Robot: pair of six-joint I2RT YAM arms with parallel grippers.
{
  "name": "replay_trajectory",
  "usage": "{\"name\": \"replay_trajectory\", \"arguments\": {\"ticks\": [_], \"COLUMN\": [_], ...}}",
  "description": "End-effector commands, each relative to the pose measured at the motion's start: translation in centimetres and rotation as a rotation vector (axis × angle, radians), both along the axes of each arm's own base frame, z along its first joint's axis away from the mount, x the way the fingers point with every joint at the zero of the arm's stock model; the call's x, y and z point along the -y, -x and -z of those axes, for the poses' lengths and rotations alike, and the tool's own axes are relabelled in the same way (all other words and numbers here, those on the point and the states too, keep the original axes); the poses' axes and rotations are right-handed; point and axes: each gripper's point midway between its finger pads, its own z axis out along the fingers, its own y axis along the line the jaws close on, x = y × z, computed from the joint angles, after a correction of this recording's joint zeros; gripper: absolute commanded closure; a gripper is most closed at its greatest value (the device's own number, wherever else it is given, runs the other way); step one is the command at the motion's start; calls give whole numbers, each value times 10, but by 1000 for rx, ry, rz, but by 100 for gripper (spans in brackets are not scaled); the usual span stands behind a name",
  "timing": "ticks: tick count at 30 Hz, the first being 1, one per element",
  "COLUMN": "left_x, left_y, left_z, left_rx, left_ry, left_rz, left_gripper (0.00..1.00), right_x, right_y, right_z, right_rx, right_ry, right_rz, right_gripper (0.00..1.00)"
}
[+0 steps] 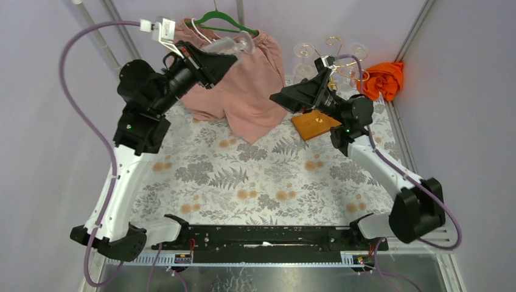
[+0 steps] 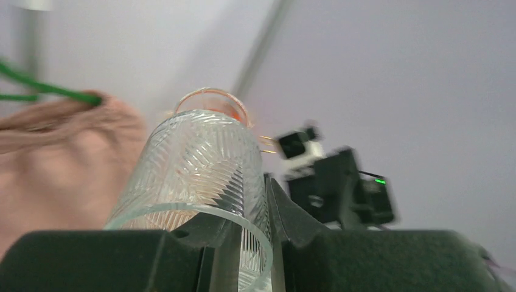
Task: Take the wine glass off the wine glass rack
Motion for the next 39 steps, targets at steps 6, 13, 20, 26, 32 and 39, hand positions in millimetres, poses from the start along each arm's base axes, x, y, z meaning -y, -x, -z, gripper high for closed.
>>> {"name": "replay_trajectory", "arguments": {"ticks": [6, 13, 20, 26, 32, 39], "left_x": [-112, -133, -143, -141, -146, -159], "left_y": [-94, -116, -125, -136, -146, -160], "left_z": [139, 242, 323, 369, 404, 427], "left_rx": [-575, -896, -1066, -1147, -1209, -1249], "left_ry": [-432, -465, -547, -596, -658, -699], "left_rz": [-772, -696, -703, -682, -694, -756], "left_gripper": [100, 100, 100, 100, 100, 100], "right_x": [48, 80, 79, 80, 83, 86], "right_y": [-14, -15, -18, -16, -18, -16], "right_z": [24, 23, 30, 34, 41, 40], "right_rx": [164, 173, 163, 155, 138, 144], "right_ry": [693, 787, 784, 788, 789, 786], "right_rz": [569, 743, 740, 743, 758, 775], "right_gripper": [0, 0, 0, 0, 0, 0]}}
